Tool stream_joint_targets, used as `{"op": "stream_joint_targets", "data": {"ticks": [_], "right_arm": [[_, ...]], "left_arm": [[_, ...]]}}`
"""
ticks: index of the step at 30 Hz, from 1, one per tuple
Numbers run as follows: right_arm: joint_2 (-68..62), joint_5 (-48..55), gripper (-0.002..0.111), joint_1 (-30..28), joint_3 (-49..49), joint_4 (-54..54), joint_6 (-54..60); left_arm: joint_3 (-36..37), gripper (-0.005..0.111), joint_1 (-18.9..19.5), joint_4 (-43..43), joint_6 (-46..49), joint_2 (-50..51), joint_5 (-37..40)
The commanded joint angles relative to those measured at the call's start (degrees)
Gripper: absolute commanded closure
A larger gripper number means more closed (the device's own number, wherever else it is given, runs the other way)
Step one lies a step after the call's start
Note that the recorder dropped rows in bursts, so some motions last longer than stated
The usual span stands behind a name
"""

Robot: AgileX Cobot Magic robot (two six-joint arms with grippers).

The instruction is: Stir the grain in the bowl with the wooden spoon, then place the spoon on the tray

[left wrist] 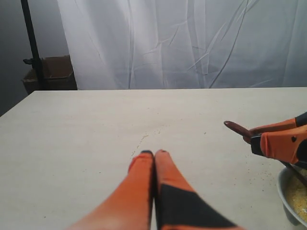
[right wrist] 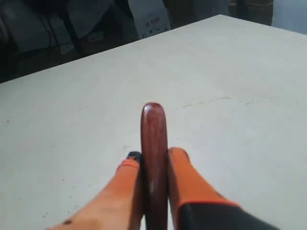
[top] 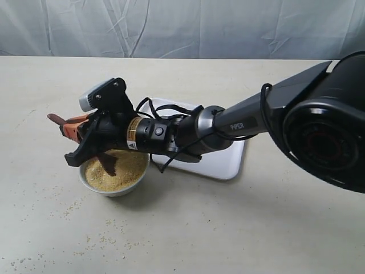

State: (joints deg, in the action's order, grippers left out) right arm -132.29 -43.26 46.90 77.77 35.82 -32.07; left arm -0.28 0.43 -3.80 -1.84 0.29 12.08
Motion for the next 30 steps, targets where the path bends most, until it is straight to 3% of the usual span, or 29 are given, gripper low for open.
{"op": "stream_joint_targets", "data": {"ticks": [1,6,17,26,30], "right_arm": [[3.01,-1.29,0.109,-0.2,-0.98,0.78,-0.86],[5.45,-6.64,0.109,-0.2,-0.62,-2.3,-0.86],[1.49,-1.83,0.109,-0.1,2.01,-6.34,-0.86],[0.54,2.33,0.109,-0.1,1.9,-0.23,-4.83],[4.02,-2.44,0.109,-0.1,1.9,-1.85,-5.37]], "left_arm": [[0.28,0.106,0.05,-0.05,-0.06,-0.29,-0.37],[0.28,0.106,0.05,-0.05,-0.06,-0.29,-0.37],[0.28,0.106,0.05,-0.05,-0.06,-0.29,-0.37],[0.28,0.106,0.05,-0.05,-0.06,-0.29,-0.37],[0.28,0.106,0.05,-0.05,-0.06,-0.29,-0.26]]}}
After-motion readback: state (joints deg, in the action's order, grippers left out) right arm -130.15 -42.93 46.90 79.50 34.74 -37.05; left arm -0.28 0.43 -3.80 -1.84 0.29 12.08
